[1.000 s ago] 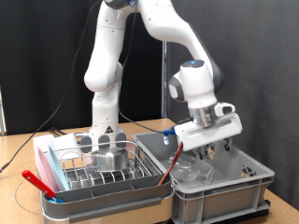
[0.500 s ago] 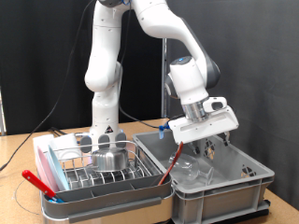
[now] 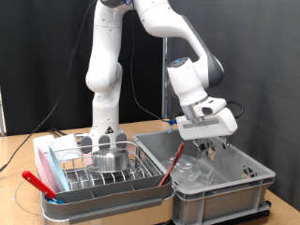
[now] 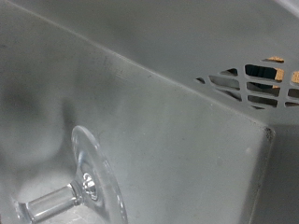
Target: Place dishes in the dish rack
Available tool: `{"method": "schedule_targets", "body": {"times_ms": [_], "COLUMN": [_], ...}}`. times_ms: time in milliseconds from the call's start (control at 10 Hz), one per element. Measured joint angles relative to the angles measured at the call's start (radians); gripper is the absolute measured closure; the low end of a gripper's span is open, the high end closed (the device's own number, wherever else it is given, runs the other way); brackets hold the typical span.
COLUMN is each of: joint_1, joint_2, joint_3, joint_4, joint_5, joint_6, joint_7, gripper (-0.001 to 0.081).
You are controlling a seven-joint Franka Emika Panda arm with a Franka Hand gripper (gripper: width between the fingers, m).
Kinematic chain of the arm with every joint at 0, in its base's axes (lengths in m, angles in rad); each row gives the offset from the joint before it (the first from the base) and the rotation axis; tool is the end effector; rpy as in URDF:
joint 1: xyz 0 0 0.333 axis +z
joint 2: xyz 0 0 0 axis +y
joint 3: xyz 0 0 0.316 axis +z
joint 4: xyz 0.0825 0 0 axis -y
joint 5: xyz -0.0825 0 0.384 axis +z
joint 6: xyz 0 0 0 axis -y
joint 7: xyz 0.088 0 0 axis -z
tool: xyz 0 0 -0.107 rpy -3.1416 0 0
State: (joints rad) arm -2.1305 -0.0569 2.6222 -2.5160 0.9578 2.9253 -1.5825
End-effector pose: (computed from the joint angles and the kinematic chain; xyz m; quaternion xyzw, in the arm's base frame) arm 0.4427 0.1775 0.2852 -0.8093 -0.5390 -0.2268 0.0561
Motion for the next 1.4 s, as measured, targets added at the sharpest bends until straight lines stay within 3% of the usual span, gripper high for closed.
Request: {"method": "schedule_targets", "body": {"times_ms": [100,300,700,800,900,1200,1400], "joint_1": [0.000,0.006,0.011,0.010,0.010,0.007,0.009], "joint_2": [-0.001,-0.009,-0.054,-0.053,-0.052,-0.055,-0.075], "joint_3": [0.000,0.011,-0.015,-0.014,-0.021,-0.042,-0.053], "joint_4": [0.000,0.005,-0.027,-0.025,-0.025,-0.019,-0.019], "joint_5": [0.011,0.211,0.227,0.236,0.213,0.184,0.110], "joint_6": [0.000,0.048,0.080,0.077,0.032,-0.061,-0.042], "joint_7": [-0.050,-0.039,0.393,0.339,0.391,0.709,0.878], "gripper": [-0.0004,-0.0004,-0.0004,-0.0004,-0.0004,-0.0004,-0.0004]}}
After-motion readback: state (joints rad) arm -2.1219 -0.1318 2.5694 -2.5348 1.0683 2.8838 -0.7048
